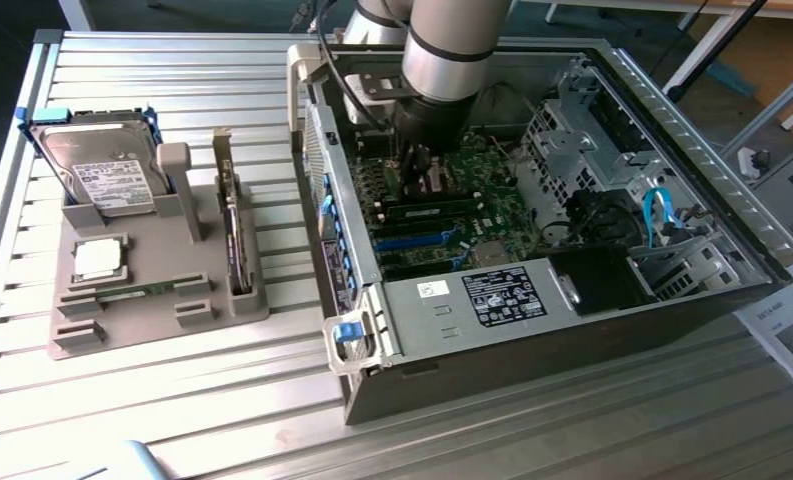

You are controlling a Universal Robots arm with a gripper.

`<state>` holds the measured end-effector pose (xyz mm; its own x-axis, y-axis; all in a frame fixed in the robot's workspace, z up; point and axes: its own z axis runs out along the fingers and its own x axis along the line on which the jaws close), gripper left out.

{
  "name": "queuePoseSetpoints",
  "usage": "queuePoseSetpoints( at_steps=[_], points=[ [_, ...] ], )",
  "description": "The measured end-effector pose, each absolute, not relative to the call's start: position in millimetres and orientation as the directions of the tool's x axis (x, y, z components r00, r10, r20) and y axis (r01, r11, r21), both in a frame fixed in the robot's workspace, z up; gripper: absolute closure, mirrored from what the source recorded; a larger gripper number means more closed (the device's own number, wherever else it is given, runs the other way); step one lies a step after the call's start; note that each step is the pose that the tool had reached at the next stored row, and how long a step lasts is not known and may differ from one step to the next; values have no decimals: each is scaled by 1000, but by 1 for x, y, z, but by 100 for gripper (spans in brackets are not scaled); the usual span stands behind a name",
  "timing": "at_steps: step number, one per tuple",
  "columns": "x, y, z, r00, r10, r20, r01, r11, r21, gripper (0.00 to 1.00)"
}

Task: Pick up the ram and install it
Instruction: 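Press down the ram until it locks into place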

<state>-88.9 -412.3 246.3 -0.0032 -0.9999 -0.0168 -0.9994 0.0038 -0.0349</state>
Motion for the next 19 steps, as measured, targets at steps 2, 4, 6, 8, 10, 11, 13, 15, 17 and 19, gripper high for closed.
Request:
queuePoseSetpoints(
  at_steps=[2,4,6,8,10,11,13,15,17,19],
  points=[
    [-92,-412,246,-3,-1000,-17,-999,4,-36,90],
    [-95,-412,246,-3,-1000,-17,-999,4,-36,90],
    [-96,-412,246,-3,-1000,-17,-999,4,-37,90],
    [-96,-412,246,-3,-1000,-17,-999,4,-37,90],
    [-97,-412,244,-3,-1000,-17,-999,4,-37,90],
    [-98,-412,242,-3,-1000,-17,-999,4,-37,90],
    [-98,-412,240,-3,-1000,-17,-999,4,-37,90],
    [-98,-412,240,-3,-1000,-17,-999,4,-37,90],
    [-98,-412,240,-3,-1000,-17,-999,4,-37,90],
    [-98,-412,239,-3,-1000,-17,-999,4,-37,90]
  ],
)
